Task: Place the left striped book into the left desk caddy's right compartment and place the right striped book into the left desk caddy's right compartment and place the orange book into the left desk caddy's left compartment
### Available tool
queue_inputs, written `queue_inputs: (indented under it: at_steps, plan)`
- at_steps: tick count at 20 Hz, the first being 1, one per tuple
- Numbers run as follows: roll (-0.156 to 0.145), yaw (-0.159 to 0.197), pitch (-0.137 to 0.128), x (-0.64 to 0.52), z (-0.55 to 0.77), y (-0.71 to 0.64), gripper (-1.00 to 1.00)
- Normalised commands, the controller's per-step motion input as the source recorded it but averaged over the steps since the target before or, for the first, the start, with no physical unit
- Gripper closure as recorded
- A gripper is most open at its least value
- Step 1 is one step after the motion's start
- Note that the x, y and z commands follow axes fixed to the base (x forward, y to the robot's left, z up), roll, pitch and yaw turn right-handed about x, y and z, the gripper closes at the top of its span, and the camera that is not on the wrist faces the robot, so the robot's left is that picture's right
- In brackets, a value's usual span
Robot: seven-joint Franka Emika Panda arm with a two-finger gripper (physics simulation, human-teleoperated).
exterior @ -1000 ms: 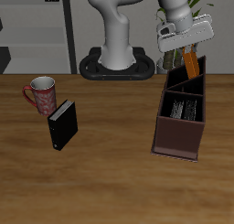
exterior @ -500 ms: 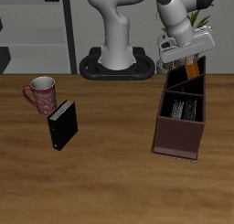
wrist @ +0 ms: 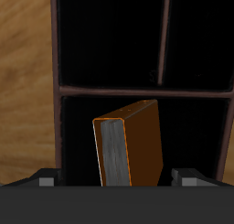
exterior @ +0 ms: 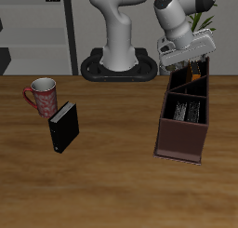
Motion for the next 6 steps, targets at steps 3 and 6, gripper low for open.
queue_inputs:
  at_steps: [3,6]
  plan:
    - [0.003,-0.003,-0.006,0.02,0.06,-0.01,-1.00]
    - [0.002,0.005,-0.020,-0.07,0.10,-0.01,-1.00]
